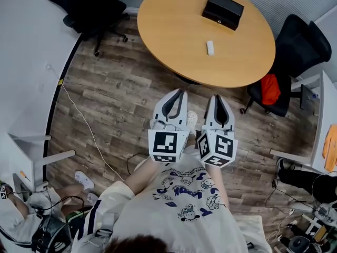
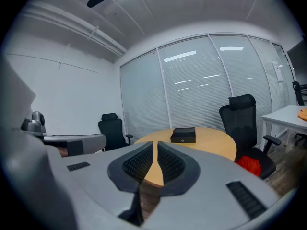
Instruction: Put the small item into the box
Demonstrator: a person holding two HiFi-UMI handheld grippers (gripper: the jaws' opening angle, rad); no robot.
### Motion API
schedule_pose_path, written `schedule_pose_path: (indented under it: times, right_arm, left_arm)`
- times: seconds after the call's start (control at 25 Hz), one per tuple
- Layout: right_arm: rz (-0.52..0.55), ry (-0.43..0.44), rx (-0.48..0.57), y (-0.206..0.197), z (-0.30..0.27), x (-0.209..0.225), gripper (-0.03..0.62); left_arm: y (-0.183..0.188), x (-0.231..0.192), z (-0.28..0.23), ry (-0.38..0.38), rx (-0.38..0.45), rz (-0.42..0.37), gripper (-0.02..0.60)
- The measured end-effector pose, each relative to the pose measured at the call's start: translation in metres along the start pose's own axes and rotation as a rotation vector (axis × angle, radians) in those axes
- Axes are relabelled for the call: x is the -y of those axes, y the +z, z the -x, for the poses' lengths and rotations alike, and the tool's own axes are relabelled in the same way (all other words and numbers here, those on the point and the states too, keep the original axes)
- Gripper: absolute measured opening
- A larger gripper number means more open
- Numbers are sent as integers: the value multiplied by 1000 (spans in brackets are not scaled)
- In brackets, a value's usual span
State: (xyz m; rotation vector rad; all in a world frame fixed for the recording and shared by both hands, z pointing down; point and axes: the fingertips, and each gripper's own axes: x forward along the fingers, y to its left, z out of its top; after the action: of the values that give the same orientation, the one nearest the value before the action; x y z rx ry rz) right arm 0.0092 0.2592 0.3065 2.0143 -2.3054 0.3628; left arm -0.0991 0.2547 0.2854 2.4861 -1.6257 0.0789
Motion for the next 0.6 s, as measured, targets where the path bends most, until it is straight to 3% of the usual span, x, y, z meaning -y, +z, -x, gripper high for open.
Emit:
schedule_pose_path:
  times: [0.6]
  right_arm:
    - [19,97,-19,42,-133,58,46]
  left_arm:
    - [30,-12,-137,90,10,-1,32]
